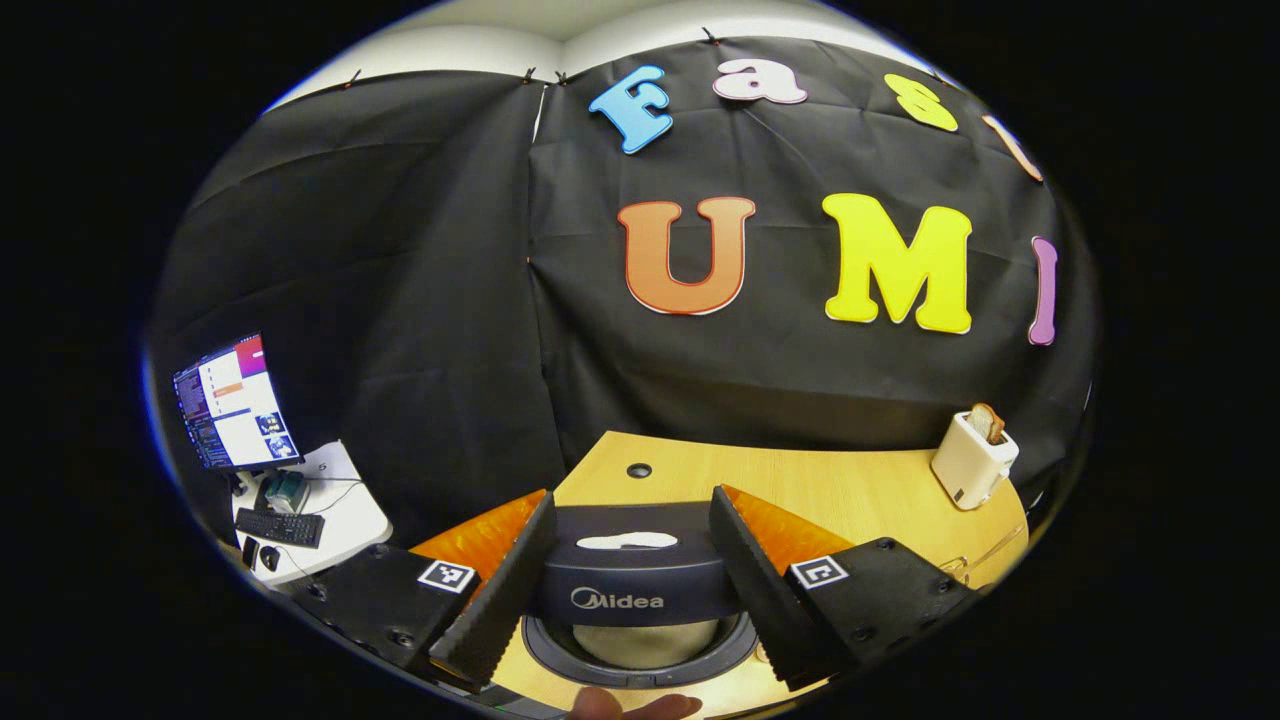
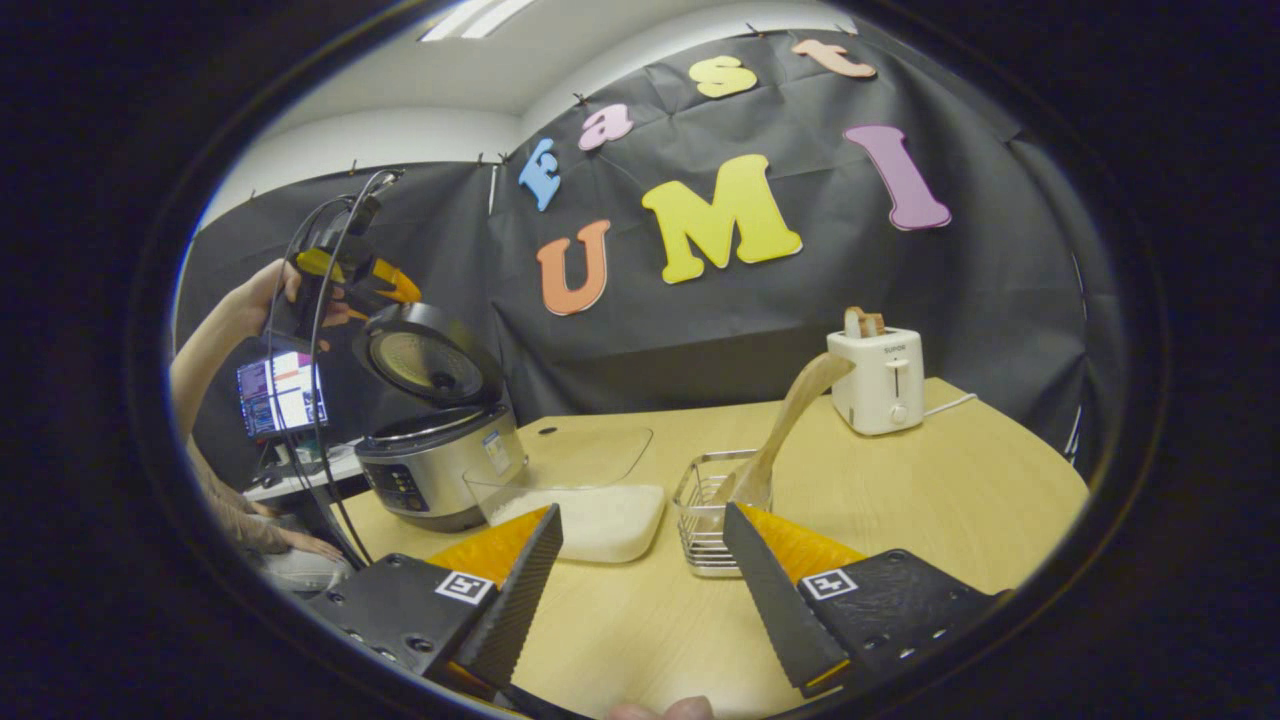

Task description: Close the left gripper, press the button to open the rice cooker; take a wooden spoon from the chopstick holder with the right hand, scoop a spoonful of rice and pour it into the rice cooker, then put the wooden spoon back into the chopstick holder.

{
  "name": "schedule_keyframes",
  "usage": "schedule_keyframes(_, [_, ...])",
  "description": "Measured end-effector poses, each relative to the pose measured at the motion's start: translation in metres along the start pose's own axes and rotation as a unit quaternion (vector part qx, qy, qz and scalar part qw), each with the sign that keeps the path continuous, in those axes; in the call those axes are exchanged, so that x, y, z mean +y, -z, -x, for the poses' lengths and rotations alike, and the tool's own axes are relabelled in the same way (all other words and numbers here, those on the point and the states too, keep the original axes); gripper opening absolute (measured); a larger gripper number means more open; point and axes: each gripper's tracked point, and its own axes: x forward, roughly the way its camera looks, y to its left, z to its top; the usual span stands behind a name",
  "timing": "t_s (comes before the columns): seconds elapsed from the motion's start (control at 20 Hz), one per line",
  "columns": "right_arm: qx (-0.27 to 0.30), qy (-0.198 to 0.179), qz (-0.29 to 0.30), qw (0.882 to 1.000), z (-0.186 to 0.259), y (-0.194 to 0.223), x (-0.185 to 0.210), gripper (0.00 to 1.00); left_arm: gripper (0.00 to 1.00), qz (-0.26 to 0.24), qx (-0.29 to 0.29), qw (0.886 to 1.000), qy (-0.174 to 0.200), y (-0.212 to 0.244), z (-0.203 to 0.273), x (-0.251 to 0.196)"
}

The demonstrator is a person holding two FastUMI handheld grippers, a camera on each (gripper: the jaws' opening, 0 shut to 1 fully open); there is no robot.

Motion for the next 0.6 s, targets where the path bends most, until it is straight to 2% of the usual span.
schedule_keyframes(0.15, [-0.007,-0.004,0.010,1.000,0.004,-0.002,0.003,0.92,1.00,0.007,-0.015,1.000,0.005,0.024,0.011,-0.003])
schedule_keyframes(0.2, [-0.011,-0.003,0.012,1.000,0.005,-0.003,0.001,0.96,0.99,0.005,-0.017,1.000,0.004,0.033,0.015,-0.003])
schedule_keyframes(0.25, [-0.014,-0.001,0.013,1.000,0.006,-0.005,-0.001,0.96,0.99,0.003,-0.024,1.000,0.002,0.042,0.017,-0.003])
schedule_keyframes(0.3, [-0.017,0.000,0.012,1.000,0.007,-0.005,-0.002,0.92,0.99,0.000,-0.027,1.000,0.000,0.051,0.019,-0.005])
schedule_keyframes(0.35, [-0.017,0.001,0.011,1.000,0.007,-0.006,-0.003,0.96,0.99,-0.004,-0.029,1.000,0.000,0.060,0.020,-0.006])
schedule_keyframes(0.4, [-0.017,0.004,0.013,1.000,0.007,-0.006,-0.005,0.92,0.98,-0.003,-0.031,1.000,-0.002,0.067,0.021,-0.007])
schedule_keyframes(0.45, [-0.019,0.009,0.013,1.000,0.007,-0.007,-0.009,0.96,0.97,-0.003,-0.033,0.999,-0.003,0.071,0.023,-0.007])
schedule_keyframes(0.5, [-0.019,0.012,0.011,1.000,0.008,-0.007,-0.012,0.91,0.97,-0.002,-0.037,0.999,-0.002,0.075,0.023,-0.008])
schedule_keyframes(0.55, [-0.019,0.013,0.008,1.000,0.009,-0.007,-0.013,0.96,0.97,0.001,-0.039,0.999,-0.002,0.078,0.024,-0.008])
schedule_keyframes(0.6, [-0.019,0.014,0.005,1.000,0.009,-0.005,-0.014,0.96,0.97,0.002,-0.046,0.999,-0.004,0.080,0.024,-0.009])
